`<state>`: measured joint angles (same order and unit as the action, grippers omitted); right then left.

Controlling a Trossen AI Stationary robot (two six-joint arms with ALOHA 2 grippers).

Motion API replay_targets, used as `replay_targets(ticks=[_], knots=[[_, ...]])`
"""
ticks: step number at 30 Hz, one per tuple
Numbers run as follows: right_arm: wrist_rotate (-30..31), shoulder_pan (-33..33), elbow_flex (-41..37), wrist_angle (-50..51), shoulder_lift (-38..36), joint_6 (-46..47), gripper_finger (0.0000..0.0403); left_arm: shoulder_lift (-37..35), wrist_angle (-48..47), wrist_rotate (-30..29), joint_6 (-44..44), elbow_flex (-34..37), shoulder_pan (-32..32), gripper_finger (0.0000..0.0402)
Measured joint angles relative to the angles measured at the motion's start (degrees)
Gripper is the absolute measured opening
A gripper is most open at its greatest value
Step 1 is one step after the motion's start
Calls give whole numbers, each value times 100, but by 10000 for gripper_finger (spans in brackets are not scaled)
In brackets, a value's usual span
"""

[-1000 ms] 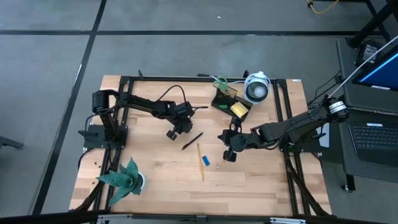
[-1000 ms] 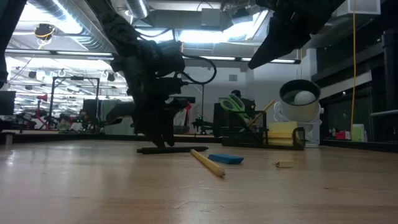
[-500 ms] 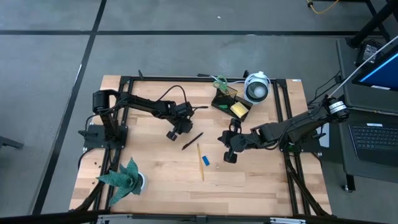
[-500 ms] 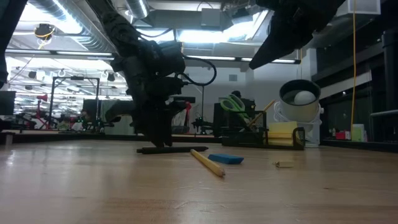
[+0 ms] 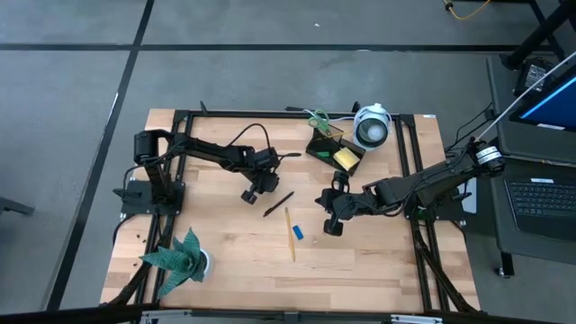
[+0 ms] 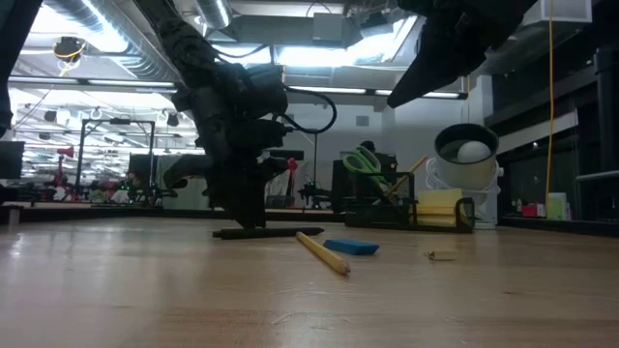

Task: Pick and place office supplies into organizer
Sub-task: Put the top binder clip into the metal mesh desk organizer

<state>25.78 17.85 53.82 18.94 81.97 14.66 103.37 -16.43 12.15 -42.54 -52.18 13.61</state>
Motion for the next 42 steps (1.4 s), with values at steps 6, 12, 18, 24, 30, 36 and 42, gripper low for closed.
replay_targets(ticks=[6, 12, 18, 24, 30, 36, 42], knots=[[0, 0, 0, 0, 0, -6, 6, 3, -100, -40, 266, -159, -2, 68], [2, 0, 2, -14, 0, 1, 17, -88, -175, -74, 323, -331, -13, 68], [7, -48, 9, -85, 0, -5, 24, -336, -109, -540, 386, -400, -13, 67], [11, -373, 9, -163, 0, 369, 25, -680, 176, -1118, 703, -407, -93, 67], [-3, -688, -474, -880, 0, 758, 27, -894, 465, -1744, 726, -415, -170, 67], [-351, -953, -1661, -3581, 0, 757, 64, -894, 533, -2260, 646, -415, -201, 67], [-409, -1272, -2516, -5254, 0, 1109, 109, -894, 681, -2318, 724, -415, -238, 67]])
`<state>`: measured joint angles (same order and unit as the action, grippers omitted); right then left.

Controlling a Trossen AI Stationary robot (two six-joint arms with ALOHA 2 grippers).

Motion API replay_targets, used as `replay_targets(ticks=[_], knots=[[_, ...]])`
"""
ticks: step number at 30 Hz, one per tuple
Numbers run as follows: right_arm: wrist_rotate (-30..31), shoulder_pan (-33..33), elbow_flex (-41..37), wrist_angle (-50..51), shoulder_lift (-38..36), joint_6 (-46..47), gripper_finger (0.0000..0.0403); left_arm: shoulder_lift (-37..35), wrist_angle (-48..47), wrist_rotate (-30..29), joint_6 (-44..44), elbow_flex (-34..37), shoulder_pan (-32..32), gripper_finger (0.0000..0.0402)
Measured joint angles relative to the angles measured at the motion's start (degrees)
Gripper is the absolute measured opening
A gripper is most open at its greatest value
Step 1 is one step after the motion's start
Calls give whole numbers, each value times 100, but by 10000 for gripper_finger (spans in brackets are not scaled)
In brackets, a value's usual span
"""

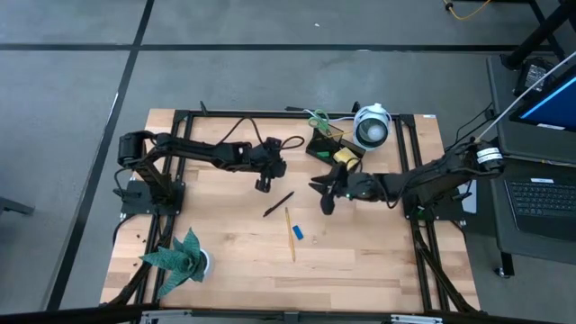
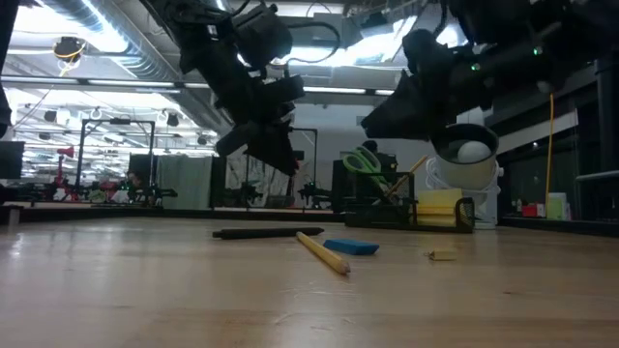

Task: Pick and place office supplies into organizer
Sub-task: Put the top binder clip into the metal mesh desk organizer

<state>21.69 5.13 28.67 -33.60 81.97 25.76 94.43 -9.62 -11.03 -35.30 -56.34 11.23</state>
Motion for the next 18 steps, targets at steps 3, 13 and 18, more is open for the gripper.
replay_targets(ticks=[3, 13, 18], knots=[[-48, -197, -182, -358, 0, 508, 120, 0, 313, -36, -14, 0, -84, 67], [-546, -586, -188, -625, 0, 872, 126, 0, 1171, -607, -335, -9, -518, 67], [-546, -641, -183, -681, 0, 1222, 126, -2, 1539, -608, -304, -9, -581, 67]])
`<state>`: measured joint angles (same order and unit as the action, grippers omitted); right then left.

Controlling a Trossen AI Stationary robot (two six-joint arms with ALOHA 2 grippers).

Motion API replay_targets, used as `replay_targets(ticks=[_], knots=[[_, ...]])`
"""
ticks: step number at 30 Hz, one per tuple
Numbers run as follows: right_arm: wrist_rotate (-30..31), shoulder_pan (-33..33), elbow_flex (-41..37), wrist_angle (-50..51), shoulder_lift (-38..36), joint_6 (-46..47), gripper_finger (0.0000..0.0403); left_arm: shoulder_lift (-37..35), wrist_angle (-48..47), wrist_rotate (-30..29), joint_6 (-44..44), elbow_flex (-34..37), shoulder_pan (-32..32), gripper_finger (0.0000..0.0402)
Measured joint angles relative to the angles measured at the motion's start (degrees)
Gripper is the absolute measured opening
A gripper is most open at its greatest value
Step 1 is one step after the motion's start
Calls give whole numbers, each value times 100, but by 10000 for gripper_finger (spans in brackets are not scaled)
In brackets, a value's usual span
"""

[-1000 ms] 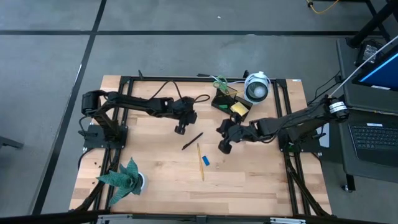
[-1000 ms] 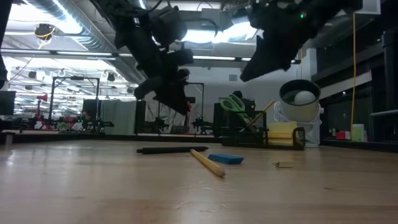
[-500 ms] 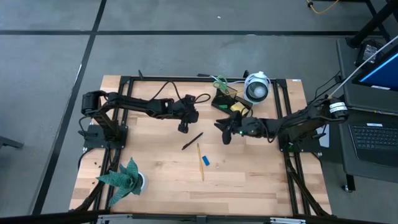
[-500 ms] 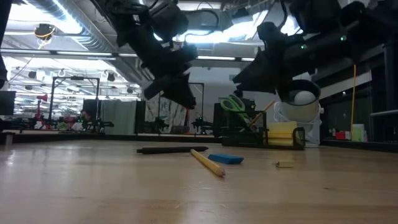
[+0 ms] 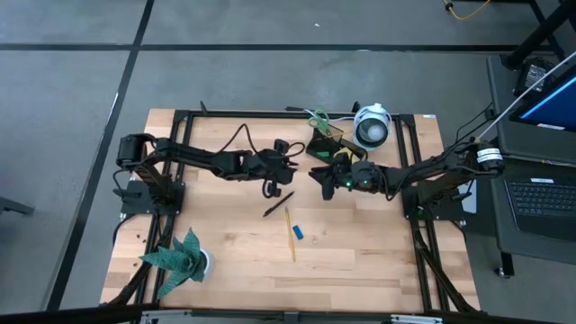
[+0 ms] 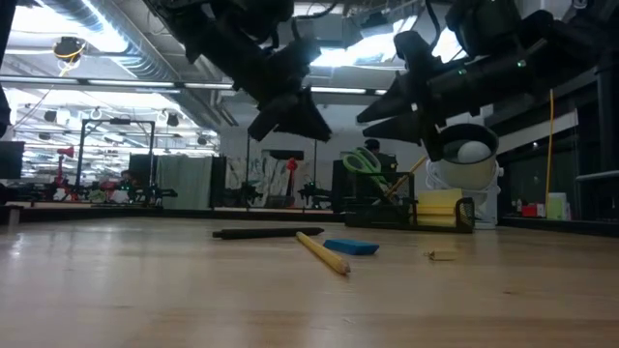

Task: Pick and place office supplies into organizer
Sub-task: Put the top binder clip into the metal mesh desk organizer

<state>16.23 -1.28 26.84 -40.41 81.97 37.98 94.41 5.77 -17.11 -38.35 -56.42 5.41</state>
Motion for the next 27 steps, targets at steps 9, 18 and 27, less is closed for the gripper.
replay_targets(ticks=[9, 18, 27], knots=[[0, 0, 244, -6, 0, -239, 126, -2, 364, 7, 94, 0, -20, 67], [4, -7, 382, 200, 27, -364, 126, -2, 440, 13, 24, 0, -110, 67], [9, -63, 386, 67, 210, -371, 126, -2, 658, 14, -81, 0, -131, 67]])
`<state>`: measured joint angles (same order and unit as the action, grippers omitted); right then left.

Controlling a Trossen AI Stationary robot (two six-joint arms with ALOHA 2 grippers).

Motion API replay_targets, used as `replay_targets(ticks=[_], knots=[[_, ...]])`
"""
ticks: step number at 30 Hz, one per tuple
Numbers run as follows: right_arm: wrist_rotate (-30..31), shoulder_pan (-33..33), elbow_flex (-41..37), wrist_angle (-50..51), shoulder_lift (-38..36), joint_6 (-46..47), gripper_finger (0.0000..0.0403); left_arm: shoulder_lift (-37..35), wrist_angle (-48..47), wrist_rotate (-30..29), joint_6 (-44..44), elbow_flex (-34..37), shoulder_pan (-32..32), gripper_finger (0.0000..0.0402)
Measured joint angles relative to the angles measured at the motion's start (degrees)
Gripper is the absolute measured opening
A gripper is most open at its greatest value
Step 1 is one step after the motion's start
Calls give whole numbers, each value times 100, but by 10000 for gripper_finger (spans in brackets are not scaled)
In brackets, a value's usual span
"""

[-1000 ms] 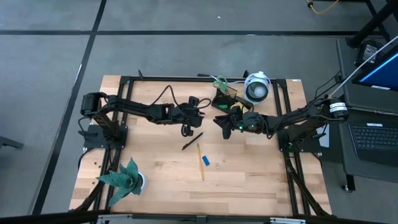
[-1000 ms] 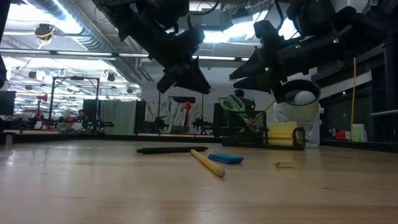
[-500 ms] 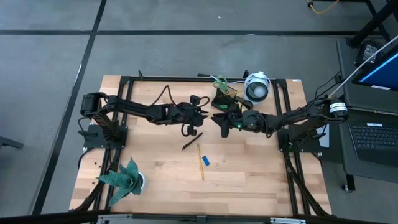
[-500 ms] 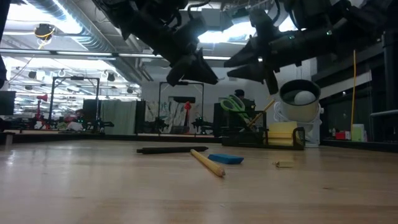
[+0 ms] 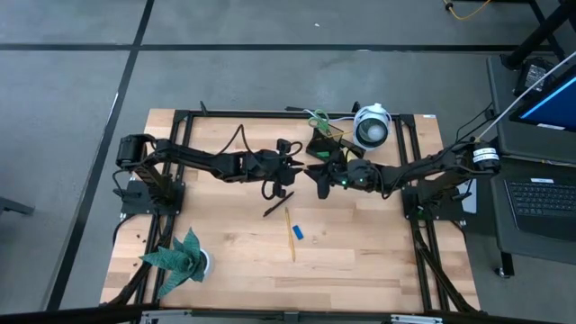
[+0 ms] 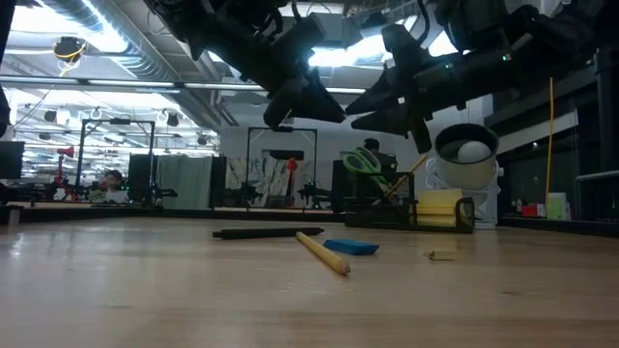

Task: Pick and place office supplies into organizer
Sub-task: Put the top binder clip into the metal mesh desk organizer

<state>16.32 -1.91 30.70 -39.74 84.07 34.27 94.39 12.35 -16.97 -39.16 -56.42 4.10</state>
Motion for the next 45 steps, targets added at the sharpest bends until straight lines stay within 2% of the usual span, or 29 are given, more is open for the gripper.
replay_targets(ticks=[11, 26, 33, 38, 43, 45], knots=[[-98, -99, 0, -94, 2, -158, 121, 0, -77, 0, 35, 0, 0, 67], [-103, -99, 0, -99, 2, -361, 8, 0, -80, -2, 40, 0, 0, 67], [-111, -97, -2, -86, 2, -474, 5, 0, -146, 2, 41, 0, 0, 68], [-102, -99, -7, -82, 2, -509, 4, -2, -191, -32, 92, 0, 0, 86], [-90, -100, -7, -95, -2, -639, 2, -2, -247, -615, -16, 0, 25, 109], [-94, -135, -7, -95, -2, -735, 2, -2, -293, -680, -42, 0, 57, 111]])
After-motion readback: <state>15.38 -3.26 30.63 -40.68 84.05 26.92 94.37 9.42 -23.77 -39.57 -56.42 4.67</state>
